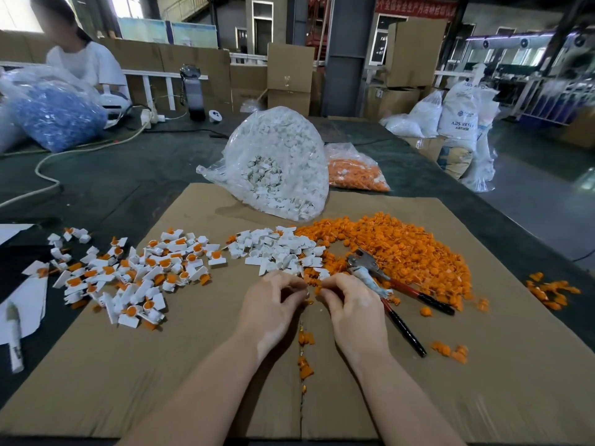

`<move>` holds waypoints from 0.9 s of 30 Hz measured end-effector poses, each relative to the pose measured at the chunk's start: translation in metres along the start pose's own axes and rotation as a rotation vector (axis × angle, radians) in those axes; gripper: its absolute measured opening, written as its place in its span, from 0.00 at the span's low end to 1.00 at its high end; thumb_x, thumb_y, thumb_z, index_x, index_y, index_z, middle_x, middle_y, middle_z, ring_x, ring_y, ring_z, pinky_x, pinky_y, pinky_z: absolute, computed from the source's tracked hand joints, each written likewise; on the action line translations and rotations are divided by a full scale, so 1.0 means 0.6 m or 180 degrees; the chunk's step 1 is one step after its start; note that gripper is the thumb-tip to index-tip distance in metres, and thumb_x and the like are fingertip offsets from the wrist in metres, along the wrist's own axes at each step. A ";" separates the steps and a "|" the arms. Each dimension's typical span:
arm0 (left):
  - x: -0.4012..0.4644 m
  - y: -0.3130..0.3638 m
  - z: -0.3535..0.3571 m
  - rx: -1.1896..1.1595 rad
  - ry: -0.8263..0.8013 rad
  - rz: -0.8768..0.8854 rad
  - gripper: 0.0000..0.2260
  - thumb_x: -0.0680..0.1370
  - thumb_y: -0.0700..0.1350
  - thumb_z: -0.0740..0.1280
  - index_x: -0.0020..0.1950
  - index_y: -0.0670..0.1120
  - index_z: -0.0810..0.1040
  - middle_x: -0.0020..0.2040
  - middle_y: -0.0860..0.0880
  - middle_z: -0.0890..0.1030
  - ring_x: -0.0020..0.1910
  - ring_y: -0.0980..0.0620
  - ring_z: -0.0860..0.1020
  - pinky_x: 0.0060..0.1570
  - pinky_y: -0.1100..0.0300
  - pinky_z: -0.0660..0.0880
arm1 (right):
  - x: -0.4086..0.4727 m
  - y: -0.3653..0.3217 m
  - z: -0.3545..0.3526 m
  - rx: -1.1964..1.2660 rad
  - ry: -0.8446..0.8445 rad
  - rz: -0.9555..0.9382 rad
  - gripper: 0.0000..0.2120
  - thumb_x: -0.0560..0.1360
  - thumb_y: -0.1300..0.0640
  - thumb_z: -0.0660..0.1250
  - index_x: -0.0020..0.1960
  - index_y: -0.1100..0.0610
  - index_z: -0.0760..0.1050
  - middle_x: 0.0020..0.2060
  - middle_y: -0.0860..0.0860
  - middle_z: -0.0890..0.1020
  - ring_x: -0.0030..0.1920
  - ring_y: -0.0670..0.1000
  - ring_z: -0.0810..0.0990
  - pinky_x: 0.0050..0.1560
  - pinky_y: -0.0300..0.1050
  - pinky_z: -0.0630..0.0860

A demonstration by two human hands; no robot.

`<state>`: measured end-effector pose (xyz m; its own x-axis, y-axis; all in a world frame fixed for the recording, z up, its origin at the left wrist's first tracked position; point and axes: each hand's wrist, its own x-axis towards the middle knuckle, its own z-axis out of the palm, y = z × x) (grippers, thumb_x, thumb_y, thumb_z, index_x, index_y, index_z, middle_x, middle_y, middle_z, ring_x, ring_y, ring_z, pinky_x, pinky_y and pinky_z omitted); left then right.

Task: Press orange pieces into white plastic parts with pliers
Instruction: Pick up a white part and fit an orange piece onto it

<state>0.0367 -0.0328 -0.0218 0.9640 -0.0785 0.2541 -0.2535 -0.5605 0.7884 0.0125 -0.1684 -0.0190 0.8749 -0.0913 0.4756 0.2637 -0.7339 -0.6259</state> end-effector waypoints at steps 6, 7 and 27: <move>0.001 -0.001 -0.007 -0.0658 0.0061 -0.0372 0.09 0.73 0.40 0.71 0.46 0.53 0.78 0.38 0.56 0.78 0.38 0.62 0.75 0.39 0.77 0.68 | 0.000 0.001 0.000 0.0301 -0.0031 0.0251 0.01 0.74 0.60 0.69 0.44 0.56 0.79 0.37 0.42 0.79 0.40 0.40 0.76 0.41 0.31 0.72; 0.000 -0.001 -0.008 -0.0628 0.0064 -0.0369 0.08 0.73 0.41 0.72 0.43 0.54 0.77 0.38 0.56 0.78 0.38 0.62 0.75 0.38 0.77 0.68 | -0.001 0.001 0.000 0.0309 -0.0059 0.0253 0.01 0.74 0.59 0.69 0.44 0.56 0.79 0.37 0.43 0.79 0.40 0.42 0.76 0.42 0.36 0.74; -0.012 0.011 -0.015 -0.1096 -0.0420 -0.0527 0.03 0.75 0.36 0.68 0.43 0.40 0.75 0.32 0.45 0.79 0.29 0.58 0.77 0.33 0.68 0.74 | -0.010 -0.010 0.009 -0.0480 -0.0014 -0.0660 0.13 0.69 0.66 0.72 0.32 0.61 0.69 0.26 0.53 0.73 0.28 0.53 0.70 0.27 0.46 0.67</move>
<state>0.0274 -0.0283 -0.0133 0.9904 -0.1281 0.0514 -0.0844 -0.2673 0.9599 0.0079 -0.1600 -0.0214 0.8103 0.0745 0.5812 0.3745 -0.8287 -0.4159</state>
